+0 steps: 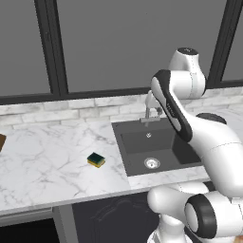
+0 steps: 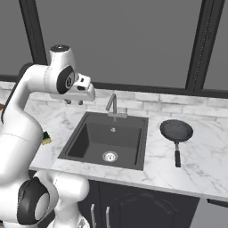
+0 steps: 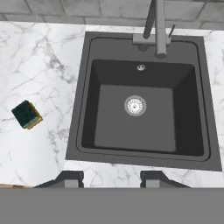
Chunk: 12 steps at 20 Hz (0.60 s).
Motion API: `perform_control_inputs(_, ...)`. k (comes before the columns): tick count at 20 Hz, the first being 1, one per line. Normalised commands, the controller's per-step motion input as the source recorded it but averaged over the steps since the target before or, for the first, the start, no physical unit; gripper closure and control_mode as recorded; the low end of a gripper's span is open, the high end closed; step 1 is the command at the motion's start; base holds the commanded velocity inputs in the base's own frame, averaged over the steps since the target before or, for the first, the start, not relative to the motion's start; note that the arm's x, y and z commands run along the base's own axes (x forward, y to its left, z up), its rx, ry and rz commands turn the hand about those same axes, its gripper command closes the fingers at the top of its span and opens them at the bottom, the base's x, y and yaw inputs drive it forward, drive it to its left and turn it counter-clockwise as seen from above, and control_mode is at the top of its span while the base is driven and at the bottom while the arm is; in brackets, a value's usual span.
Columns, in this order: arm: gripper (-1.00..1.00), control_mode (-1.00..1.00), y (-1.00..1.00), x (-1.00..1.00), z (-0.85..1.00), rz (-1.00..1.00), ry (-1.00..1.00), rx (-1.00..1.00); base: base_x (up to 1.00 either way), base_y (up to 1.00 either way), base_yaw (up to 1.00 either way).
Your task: Pick the pan and sponge and place them into the sink. Then turn on the water.
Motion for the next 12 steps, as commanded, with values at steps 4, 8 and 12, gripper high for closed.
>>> perform_control_inputs(4,-1.0,-1.0,-0.13,-0.11,0.0,0.0,0.0,-0.01,0.0,0.0,0.0)
perform_control_inputs(8,-1.0,-1.0,-0.2,-0.14,-0.02,0.0,0.01,-0.03,0.0,0.0,0.0)
perform_control_inputs(12,-1.0,-1.0,-0.19,-0.13,-0.03,0.0,0.01,-0.03,0.0,0.0,0.0)
